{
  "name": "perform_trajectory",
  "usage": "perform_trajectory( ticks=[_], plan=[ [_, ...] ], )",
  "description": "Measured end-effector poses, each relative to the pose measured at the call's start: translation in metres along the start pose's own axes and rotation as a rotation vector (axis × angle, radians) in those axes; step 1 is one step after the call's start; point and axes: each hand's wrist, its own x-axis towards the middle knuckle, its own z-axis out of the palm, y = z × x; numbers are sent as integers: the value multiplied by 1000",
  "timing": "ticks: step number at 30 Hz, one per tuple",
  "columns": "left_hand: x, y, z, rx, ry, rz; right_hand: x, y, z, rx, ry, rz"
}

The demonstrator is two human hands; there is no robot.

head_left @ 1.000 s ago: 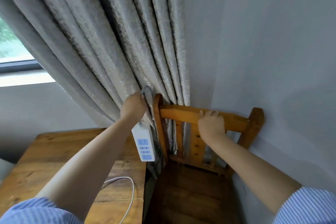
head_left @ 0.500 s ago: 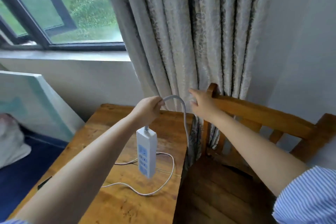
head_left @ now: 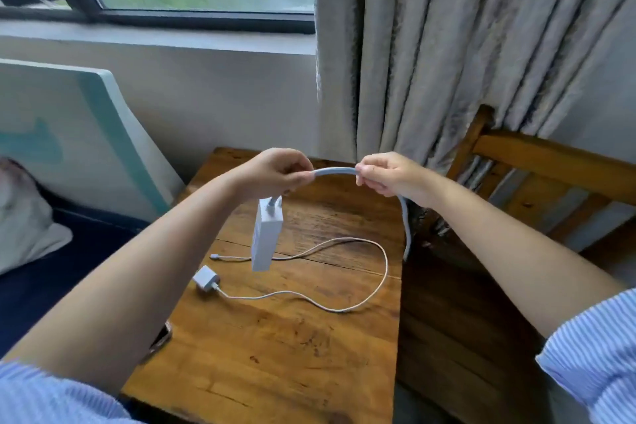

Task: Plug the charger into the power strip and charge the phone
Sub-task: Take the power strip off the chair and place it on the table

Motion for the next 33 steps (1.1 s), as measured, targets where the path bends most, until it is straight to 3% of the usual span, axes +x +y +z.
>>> perform_trajectory(
  ticks=[3, 8, 14, 17, 23, 33],
  plan=[
    [-4, -35, -4, 67, -190, 18, 10, -7, 19, -104, 99, -6],
    [5, -74, 5, 66, -72, 110, 16, -6, 29, -55, 298, 53],
    [36, -93, 24, 443, 41, 318, 19, 20, 27, -68, 432, 127],
    [58, -103, 32, 578, 67, 384, 22, 41, 26, -106, 423, 210],
    [102, -115, 51, 862, -30, 352, 36, 98, 27, -427, 293, 323],
    [169, -146, 105, 958, -122, 186, 84, 197, 15, -633, 227, 341]
  ],
)
